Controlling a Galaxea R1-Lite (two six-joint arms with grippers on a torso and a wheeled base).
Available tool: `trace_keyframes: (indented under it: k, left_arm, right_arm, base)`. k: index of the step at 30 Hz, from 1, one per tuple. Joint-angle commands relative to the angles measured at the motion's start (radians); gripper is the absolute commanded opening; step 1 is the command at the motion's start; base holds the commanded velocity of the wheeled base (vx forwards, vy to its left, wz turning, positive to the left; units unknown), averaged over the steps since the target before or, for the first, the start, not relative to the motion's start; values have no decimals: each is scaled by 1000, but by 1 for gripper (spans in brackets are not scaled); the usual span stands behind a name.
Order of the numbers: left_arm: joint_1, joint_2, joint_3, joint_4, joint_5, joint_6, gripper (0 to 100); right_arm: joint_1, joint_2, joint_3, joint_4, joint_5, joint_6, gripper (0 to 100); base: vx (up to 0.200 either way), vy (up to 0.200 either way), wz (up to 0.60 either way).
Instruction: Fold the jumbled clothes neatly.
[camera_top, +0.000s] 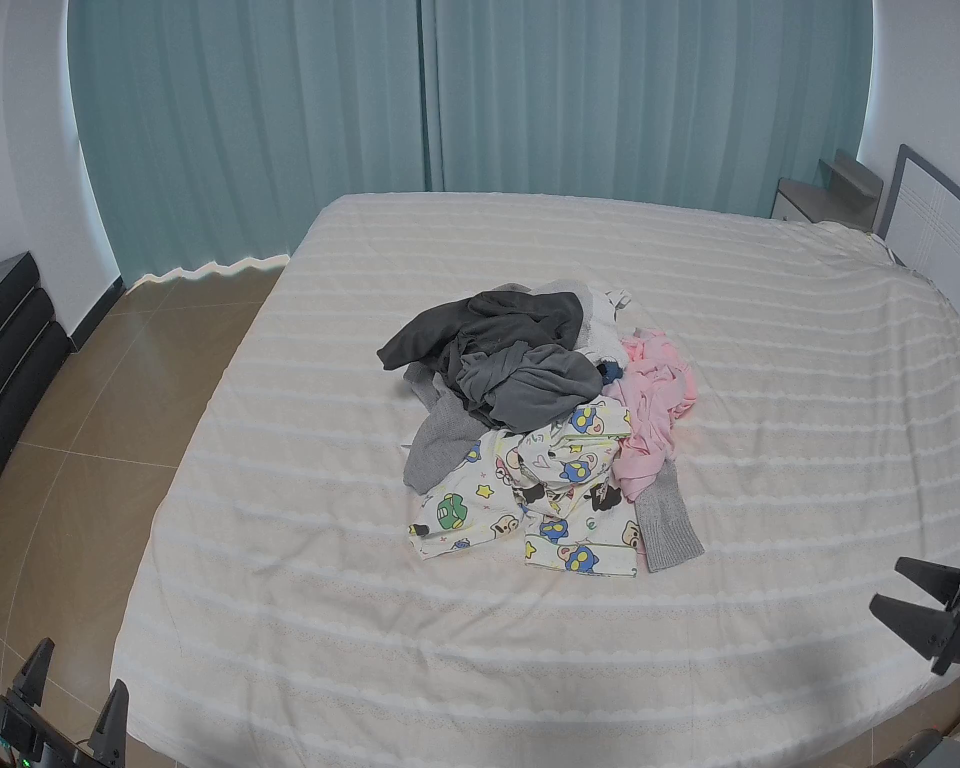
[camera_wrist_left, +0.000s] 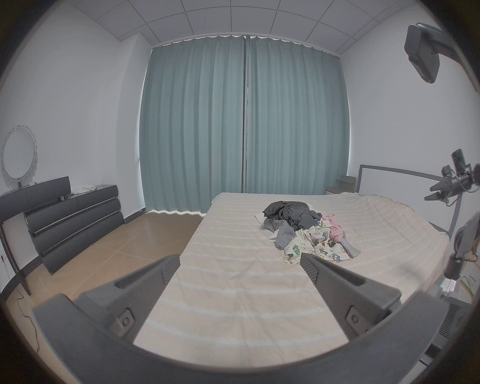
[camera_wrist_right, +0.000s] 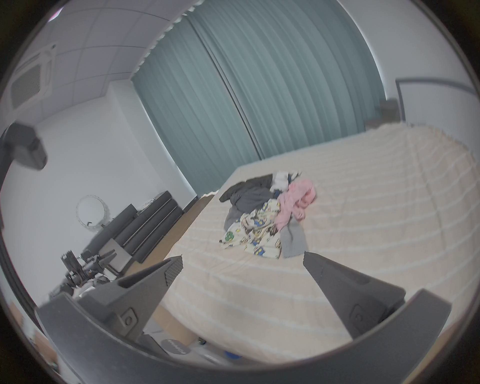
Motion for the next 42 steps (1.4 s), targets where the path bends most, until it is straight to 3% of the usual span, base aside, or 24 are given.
trace_keyframes:
  k: [1, 9, 15, 32, 38, 42]
  left_arm:
    - [0, -15, 18, 2, 0, -6, 100]
    - [0, -15, 18, 2, 1, -17, 100]
    - [0, -15, 18, 2, 1, -18, 100]
    - [0, -15, 18, 2, 1, -18, 100]
    - [0, -15, 18, 2, 3, -18, 100]
    - [0, -15, 18, 2, 1, -18, 100]
  right_arm:
    - [152, 837, -93, -241, 103, 249, 100]
    - [246, 1173, -207, -423, 34, 327, 100]
    - [298, 1352, -389, -415, -114, 364, 100]
    - [318, 1479, -512, -412, -129, 385, 100]
    - [307, 1533, -584, -415, -207, 385, 100]
    - [315, 1553, -590, -416, -215, 385, 100]
  base:
    - [0, 0, 0]
    - [0, 0, 0]
    - [0, 0, 0]
    - [0, 0, 0]
    - [0, 0, 0]
    - [0, 0, 0]
